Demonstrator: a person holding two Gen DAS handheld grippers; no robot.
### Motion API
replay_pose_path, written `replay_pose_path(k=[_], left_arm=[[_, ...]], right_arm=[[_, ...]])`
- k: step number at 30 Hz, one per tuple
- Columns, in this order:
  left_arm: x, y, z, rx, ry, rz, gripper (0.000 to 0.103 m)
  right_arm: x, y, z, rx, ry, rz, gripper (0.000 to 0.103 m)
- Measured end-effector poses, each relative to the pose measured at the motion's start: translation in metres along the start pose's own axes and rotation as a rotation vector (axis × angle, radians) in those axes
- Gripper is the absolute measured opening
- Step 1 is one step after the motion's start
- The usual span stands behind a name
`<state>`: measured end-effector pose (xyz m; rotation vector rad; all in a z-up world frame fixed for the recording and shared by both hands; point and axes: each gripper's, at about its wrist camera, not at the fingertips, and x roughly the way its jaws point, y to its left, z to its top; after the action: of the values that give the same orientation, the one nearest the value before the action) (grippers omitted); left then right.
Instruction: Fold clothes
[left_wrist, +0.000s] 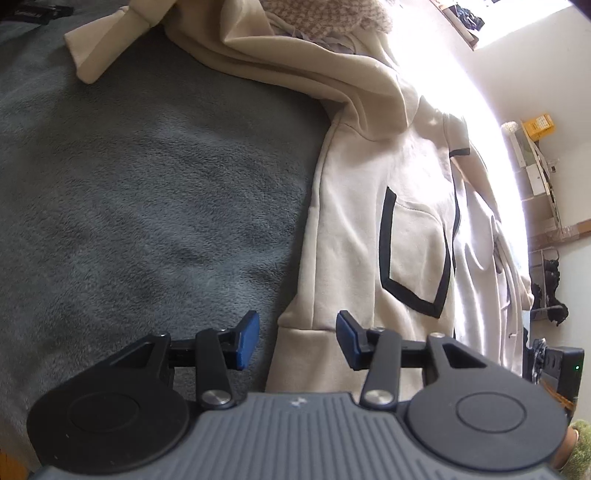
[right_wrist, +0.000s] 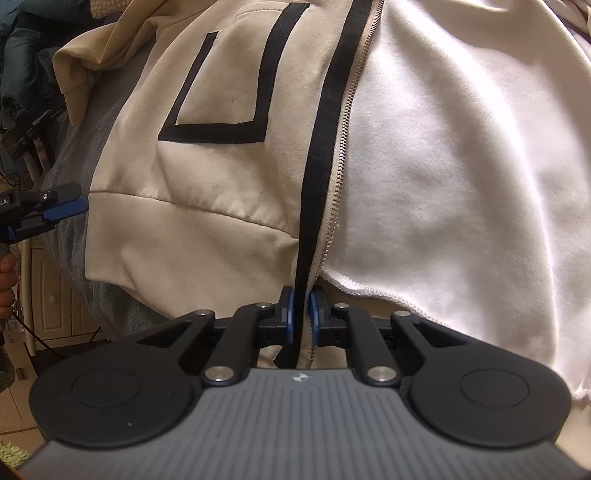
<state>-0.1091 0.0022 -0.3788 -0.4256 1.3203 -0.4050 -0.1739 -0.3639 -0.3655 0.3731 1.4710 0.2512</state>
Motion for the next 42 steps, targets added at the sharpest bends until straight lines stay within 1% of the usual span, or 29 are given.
replay_pose_path(k=[2, 3, 4, 5, 6, 9, 11, 12, 15, 16, 18, 20, 23, 24, 25, 27, 28, 29, 30, 31, 33, 35, 36, 38, 40, 41, 42], left_arm=[[0.014, -0.008, 0.003, 0.061, 0.040, 0.025, 0.045], [0.021, -0.012, 0.004, 0.090, 0.060, 0.039, 0.037], [0.025, -0.014, 0.004, 0.105, 0.072, 0.053, 0.024], [0.026, -0.014, 0.003, 0.100, 0.078, 0.063, 0.022], [0.026, -0.013, 0.003, 0.084, 0.081, 0.060, 0.015], [0.010, -0.008, 0.005, 0.016, 0.077, 0.033, 0.012], [0.004, -0.008, 0.006, 0.023, 0.087, 0.043, 0.012], [0.007, -0.007, 0.006, 0.031, 0.104, 0.049, 0.012], [0.023, -0.001, 0.004, 0.035, 0.157, 0.060, 0.013], [0.026, 0.001, 0.003, 0.022, 0.165, 0.056, 0.018], [0.025, 0.003, 0.003, 0.007, 0.171, 0.038, 0.023], [0.022, 0.002, 0.000, 0.025, 0.167, 0.035, 0.025], [0.025, 0.005, -0.003, 0.021, 0.202, 0.035, 0.025], [0.023, 0.007, -0.003, 0.023, 0.209, 0.022, 0.027], [0.020, 0.007, 0.000, 0.034, 0.214, 0.006, 0.035], [0.009, 0.003, 0.007, 0.085, 0.196, 0.008, 0.044], [0.003, 0.001, 0.012, 0.116, 0.177, 0.015, 0.048], [-0.002, -0.002, 0.018, 0.146, 0.160, 0.021, 0.048], [-0.005, -0.004, 0.026, 0.169, 0.143, 0.020, 0.049], [-0.006, -0.007, 0.034, 0.188, 0.126, 0.013, 0.049], [0.000, -0.013, 0.055, 0.213, 0.090, -0.005, 0.049], [0.016, -0.022, 0.076, 0.228, 0.063, -0.017, 0.049], [0.024, -0.029, 0.087, 0.246, 0.046, -0.021, 0.048], [0.045, -0.048, 0.112, 0.283, -0.007, -0.028, 0.048], [0.052, -0.059, 0.134, 0.281, -0.049, -0.035, 0.048], [0.051, -0.065, 0.141, 0.280, -0.072, -0.036, 0.048], [0.051, -0.069, 0.147, 0.277, -0.093, -0.024, 0.048]], right_arm=[[0.003, 0.003, 0.001, 0.008, -0.001, -0.004, 0.008], [0.005, 0.006, 0.002, 0.013, -0.002, -0.005, 0.008], [0.009, 0.011, 0.004, 0.019, -0.003, -0.006, 0.008], [0.011, 0.013, 0.006, 0.019, -0.003, -0.007, 0.008], [0.012, 0.015, 0.007, 0.018, -0.003, -0.007, 0.008], [0.014, 0.021, 0.011, 0.021, 0.001, -0.001, 0.008], [0.014, 0.025, 0.013, 0.023, 0.012, 0.020, 0.008], [0.015, 0.027, 0.014, 0.021, 0.018, 0.030, 0.009], [0.023, 0.032, 0.012, -0.004, 0.038, 0.011, 0.010], [0.024, 0.032, 0.014, 0.000, 0.040, 0.009, 0.010], [0.026, 0.032, 0.016, 0.008, 0.043, 0.006, 0.009], [0.023, 0.033, 0.016, -0.001, 0.042, -0.006, 0.010], [0.017, 0.035, 0.016, -0.022, 0.045, -0.026, 0.010], [0.019, 0.034, 0.018, -0.011, 0.056, -0.029, 0.011], [0.021, 0.033, 0.020, -0.001, 0.067, -0.032, 0.013], [0.021, 0.028, 0.021, 0.033, 0.103, -0.014, 0.017], [0.014, 0.020, 0.013, 0.058, 0.127, -0.006, 0.022], [0.007, 0.013, 0.007, 0.078, 0.146, -0.002, 0.027], [-0.004, 0.012, 0.008, 0.071, 0.127, -0.020, 0.036], [-0.014, 0.010, 0.010, 0.064, 0.109, -0.038, 0.041], [-0.036, 0.007, 0.014, 0.050, 0.066, -0.072, 0.041], [-0.057, 0.000, 0.037, 0.061, -0.056, -0.083, 0.042], [-0.066, -0.008, 0.053, 0.065, -0.119, -0.081, 0.042], [-0.078, -0.019, 0.093, 0.056, -0.274, -0.094, 0.043], [-0.077, -0.027, 0.133, 0.037, -0.392, -0.101, 0.046], [-0.077, -0.034, 0.160, 0.031, -0.460, -0.106, 0.047], [-0.074, -0.039, 0.181, 0.026, -0.503, -0.117, 0.048]])
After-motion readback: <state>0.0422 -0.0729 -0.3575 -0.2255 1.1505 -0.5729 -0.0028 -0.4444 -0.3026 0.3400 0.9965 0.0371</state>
